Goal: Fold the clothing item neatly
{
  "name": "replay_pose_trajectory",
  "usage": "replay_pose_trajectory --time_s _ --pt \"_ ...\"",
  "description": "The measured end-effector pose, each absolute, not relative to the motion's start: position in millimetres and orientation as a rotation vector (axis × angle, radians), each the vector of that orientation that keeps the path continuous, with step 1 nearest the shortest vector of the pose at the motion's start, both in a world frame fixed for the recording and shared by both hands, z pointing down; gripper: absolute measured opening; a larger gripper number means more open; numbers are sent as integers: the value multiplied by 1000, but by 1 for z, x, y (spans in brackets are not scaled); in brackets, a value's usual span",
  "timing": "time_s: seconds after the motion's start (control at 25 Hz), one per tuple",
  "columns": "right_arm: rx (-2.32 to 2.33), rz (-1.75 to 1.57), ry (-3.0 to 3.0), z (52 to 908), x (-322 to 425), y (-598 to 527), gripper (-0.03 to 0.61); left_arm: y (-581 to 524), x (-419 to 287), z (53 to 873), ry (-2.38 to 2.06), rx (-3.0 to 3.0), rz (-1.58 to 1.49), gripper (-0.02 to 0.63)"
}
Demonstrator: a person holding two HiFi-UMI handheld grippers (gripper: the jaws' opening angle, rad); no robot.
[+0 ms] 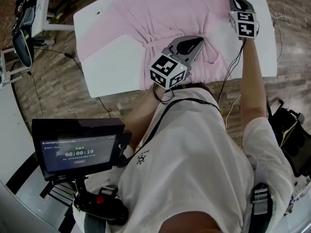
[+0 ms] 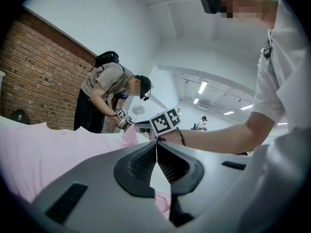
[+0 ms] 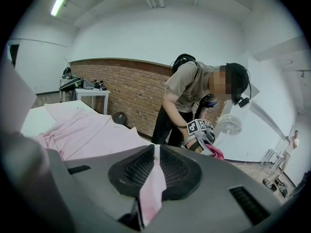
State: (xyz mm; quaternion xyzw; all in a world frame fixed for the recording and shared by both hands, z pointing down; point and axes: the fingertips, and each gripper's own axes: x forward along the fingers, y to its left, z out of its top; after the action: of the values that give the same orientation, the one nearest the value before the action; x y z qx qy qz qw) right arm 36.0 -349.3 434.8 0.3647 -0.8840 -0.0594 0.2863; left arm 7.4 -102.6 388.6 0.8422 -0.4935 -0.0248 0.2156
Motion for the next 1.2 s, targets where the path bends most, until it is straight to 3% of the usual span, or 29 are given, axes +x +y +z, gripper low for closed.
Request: replay_pose_trajectory --time_s 1.2 --pt "874 -195 -2402 433 -36 -331 40 -85 -36 389 -1448 2278 -102 5"
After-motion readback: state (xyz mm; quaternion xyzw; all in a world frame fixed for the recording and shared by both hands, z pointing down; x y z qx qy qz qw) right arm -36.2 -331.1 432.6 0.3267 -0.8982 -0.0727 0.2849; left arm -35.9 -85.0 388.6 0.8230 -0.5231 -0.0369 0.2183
